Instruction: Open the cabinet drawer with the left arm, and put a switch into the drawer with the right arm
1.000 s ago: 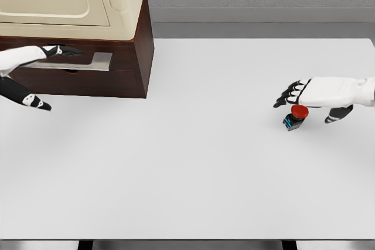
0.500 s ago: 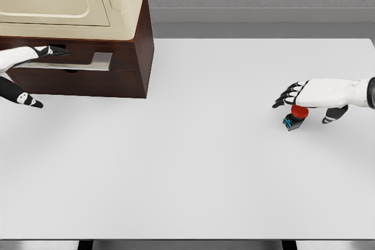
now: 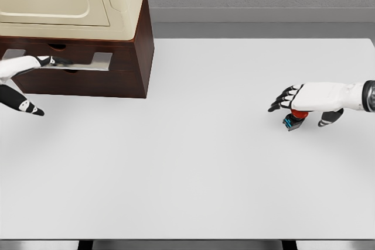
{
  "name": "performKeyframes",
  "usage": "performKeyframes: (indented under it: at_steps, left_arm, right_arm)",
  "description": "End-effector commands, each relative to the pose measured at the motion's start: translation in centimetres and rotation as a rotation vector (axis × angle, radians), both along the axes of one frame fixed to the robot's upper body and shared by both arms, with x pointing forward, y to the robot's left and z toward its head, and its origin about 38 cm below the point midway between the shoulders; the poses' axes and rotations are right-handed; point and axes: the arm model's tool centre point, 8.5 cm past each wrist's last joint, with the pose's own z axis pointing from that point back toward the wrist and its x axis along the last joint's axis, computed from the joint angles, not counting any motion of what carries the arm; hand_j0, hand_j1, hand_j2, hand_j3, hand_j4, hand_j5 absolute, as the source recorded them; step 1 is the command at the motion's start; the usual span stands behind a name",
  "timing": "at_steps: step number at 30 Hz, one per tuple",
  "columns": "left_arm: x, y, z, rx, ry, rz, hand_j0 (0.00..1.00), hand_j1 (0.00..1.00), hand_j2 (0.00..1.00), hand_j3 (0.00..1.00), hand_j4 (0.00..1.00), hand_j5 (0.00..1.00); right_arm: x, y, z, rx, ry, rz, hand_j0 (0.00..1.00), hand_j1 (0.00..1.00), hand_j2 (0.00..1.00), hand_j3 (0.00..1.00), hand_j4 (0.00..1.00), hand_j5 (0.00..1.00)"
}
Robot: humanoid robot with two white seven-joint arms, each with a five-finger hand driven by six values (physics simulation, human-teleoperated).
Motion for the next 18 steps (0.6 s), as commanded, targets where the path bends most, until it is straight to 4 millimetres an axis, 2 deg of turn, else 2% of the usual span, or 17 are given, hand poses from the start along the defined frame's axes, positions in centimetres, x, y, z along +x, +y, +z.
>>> performKeyframes:
  at_steps: [1, 3, 9, 18]
  left_arm:
    - [-0.2, 0.3, -0.5, 0.036, 0.009, -0.004, 1.00, 1.00, 1.00, 1.00, 1.00, 1.00]
    - [-0.6, 1.0, -0.1, 0.057, 0.010, -0.002, 1.00, 1.00, 1.00, 1.00, 1.00, 1.00]
    - [-1.3, 1.3, 0.1, 0.069, 0.010, -0.039, 1.00, 1.00, 1.00, 1.00, 1.00, 1.00]
    - [-2.3, 1.5, -0.5, 0.078, 0.024, -0.090, 1.00, 1.00, 1.00, 1.00, 1.00, 1.00]
  right_arm:
    - [0.0, 0.1, 0.1, 0.004, -0.001, 0.000, 1.00, 1.00, 1.00, 1.00, 1.00, 1.00]
    - [0.0, 0.1, 0.1, 0.002, -0.002, 0.000, 1.00, 1.00, 1.00, 1.00, 1.00, 1.00]
    - [0.0, -0.2, 0.3, -0.001, -0.006, -0.005, 1.00, 1.00, 1.00, 1.00, 1.00, 1.00]
    - [0.0, -0.3, 0.5, -0.001, -0.009, -0.006, 1.00, 1.00, 1.00, 1.00, 1.00, 1.00]
